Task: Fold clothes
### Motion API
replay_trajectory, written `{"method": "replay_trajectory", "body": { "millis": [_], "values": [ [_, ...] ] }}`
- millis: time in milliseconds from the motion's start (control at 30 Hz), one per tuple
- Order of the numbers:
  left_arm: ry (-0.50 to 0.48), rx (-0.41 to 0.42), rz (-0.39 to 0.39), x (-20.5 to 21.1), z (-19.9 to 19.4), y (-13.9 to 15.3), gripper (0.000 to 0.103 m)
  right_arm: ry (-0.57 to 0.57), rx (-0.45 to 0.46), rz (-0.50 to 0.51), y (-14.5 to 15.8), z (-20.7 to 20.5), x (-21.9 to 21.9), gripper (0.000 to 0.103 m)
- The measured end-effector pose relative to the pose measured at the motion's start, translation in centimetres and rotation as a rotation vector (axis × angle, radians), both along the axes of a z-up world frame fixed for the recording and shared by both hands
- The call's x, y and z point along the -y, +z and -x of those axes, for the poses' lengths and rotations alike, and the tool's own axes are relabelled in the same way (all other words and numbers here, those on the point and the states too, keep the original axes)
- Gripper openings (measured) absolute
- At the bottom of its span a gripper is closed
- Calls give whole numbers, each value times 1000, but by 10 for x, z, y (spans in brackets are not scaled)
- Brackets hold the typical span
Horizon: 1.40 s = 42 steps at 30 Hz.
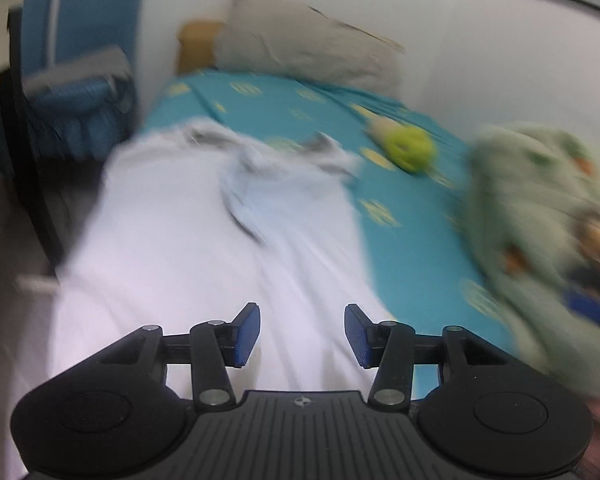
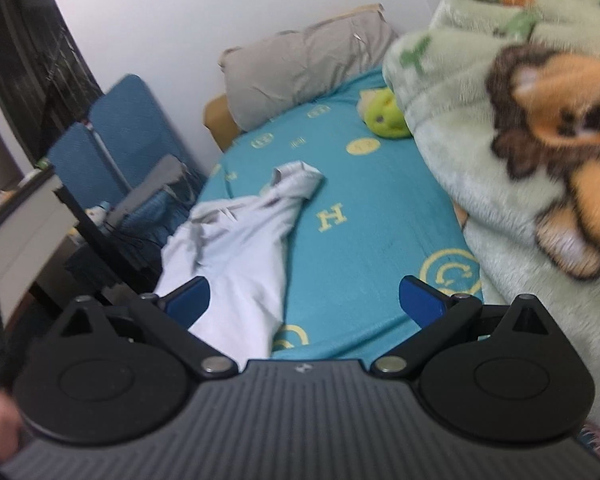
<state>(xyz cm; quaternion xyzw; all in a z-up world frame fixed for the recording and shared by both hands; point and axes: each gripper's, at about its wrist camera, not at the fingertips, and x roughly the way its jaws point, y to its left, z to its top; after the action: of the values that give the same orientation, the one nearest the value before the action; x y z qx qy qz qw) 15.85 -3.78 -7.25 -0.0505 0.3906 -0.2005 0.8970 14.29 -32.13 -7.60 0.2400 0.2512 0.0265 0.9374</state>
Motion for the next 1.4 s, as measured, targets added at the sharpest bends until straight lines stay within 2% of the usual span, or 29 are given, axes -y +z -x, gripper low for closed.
{"method": "replay_trajectory", "body": {
  "millis": [67,133,233,333,433,533,633,667,700,733,767,800,833,867,967,1033,1133,1233,1333,1400],
  "values": [
    [-60,-47,24,6,41,-7,50,24,37,-6,12,11,7,102],
    [-126,-89,10,19,76,-18,50,48,74,-12,24,22,14,102],
    [-235,-98,-77,43,112,-33,50,36,72,-59,30,42,34,101],
    [-282,-99,-154,59,127,-45,56,-18,77,-164,27,61,58,101],
    [-268,-116,-235,67,131,-59,60,-13,70,-219,22,43,57,102],
    [-281,-124,-270,62,134,-69,60,-6,63,-271,16,24,54,102],
    [-293,-96,-300,60,140,-69,55,2,56,-324,11,5,50,102],
    [-281,-93,-303,58,138,-69,50,5,54,-341,9,-1,49,102],
    [-270,-90,-305,57,136,-69,39,16,46,-355,5,-16,44,102],
    [-257,-94,-296,54,134,-69,28,31,30,-372,-1,-32,38,101],
    [-244,-107,-270,49,130,-69,21,46,13,-390,-7,-49,32,97],
    [-236,-122,-242,43,127,-69,7,56,-3,-402,-13,-66,26,92],
    [-234,-132,-215,39,125,-68,5,65,-19,-413,-19,-83,21,84],
    [-237,-135,-191,36,123,-66,5,66,-39,-413,-25,-100,16,80],
    [-266,-133,-124,31,121,-61,4,79,-87,-343,-40,-151,-2,80],
    [-306,-124,-75,29,120,-56,4,87,-116,-250,-51,-187,-15,80],
    [-354,-134,14,24,110,-54,4,112,-168,-140,-74,-238,-29,68],
    [-384,-185,88,18,95,-62,4,127,-211,-41,-98,-282,-41,63],
    [-419,-209,137,17,86,-70,3,150,-166,-27,-108,-308,-49,63],
    [-438,-208,162,18,81,-73,3,167,-154,-24,-109,-322,-57,54]
  ]
}}
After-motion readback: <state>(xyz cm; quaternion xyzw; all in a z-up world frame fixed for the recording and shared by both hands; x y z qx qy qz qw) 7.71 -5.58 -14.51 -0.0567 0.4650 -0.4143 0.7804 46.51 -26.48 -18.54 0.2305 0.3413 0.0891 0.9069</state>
